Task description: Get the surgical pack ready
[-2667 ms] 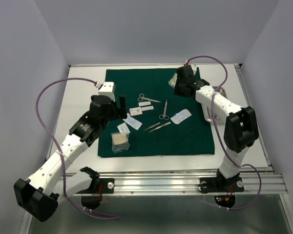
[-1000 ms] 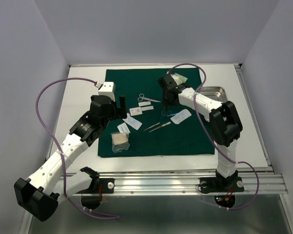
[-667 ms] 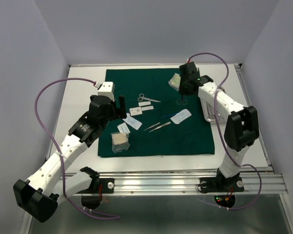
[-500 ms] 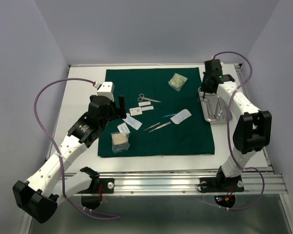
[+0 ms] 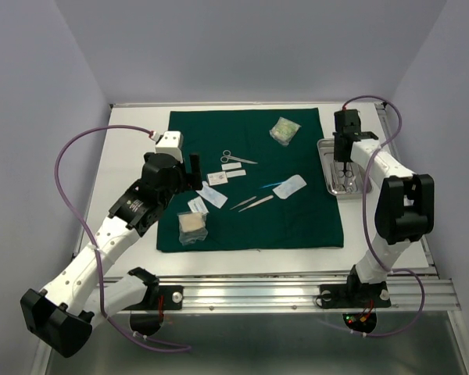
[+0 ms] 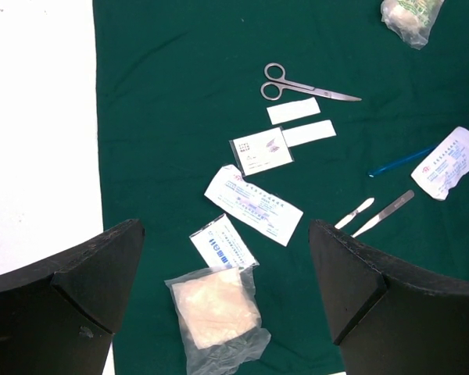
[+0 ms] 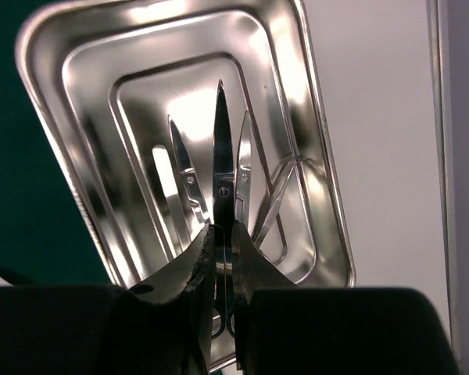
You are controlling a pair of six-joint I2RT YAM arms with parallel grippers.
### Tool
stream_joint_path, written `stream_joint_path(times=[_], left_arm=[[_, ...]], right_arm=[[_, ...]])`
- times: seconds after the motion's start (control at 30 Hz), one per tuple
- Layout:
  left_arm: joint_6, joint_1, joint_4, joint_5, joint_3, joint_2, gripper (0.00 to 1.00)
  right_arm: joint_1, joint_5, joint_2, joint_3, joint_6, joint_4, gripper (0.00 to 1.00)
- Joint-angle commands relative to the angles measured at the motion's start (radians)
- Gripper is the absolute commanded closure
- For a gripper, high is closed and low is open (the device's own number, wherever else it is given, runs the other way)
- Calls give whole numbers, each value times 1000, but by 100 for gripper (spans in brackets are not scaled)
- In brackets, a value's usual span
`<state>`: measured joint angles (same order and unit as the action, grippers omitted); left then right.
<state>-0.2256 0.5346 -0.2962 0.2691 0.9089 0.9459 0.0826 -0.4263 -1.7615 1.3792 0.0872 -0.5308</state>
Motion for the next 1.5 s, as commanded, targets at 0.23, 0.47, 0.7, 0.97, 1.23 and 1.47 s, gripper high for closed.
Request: stream_joint_path(times=[0.23,0.47,0.7,0.97,1.23,1.47], left_arm=[[3,-5,28,13,19,19,1],[-3,-5,26,19,22,24,1],[-17,-5,22,25,24,30,1],[-20,-5,14,36,35,45,1],[-15,-5,8,44,19,30,1],[-14,-5,2,48,5,8,1]], right_arm=[[0,24,-1,-141,-132,204,77],[11,67,46,-100,-89,204,26],[109,133,89,-13,-21,138,26],[316,224,39,58,14,184,25],[505,129,-59,95,127,163,25],[640,173,-96,60,115,144,23]])
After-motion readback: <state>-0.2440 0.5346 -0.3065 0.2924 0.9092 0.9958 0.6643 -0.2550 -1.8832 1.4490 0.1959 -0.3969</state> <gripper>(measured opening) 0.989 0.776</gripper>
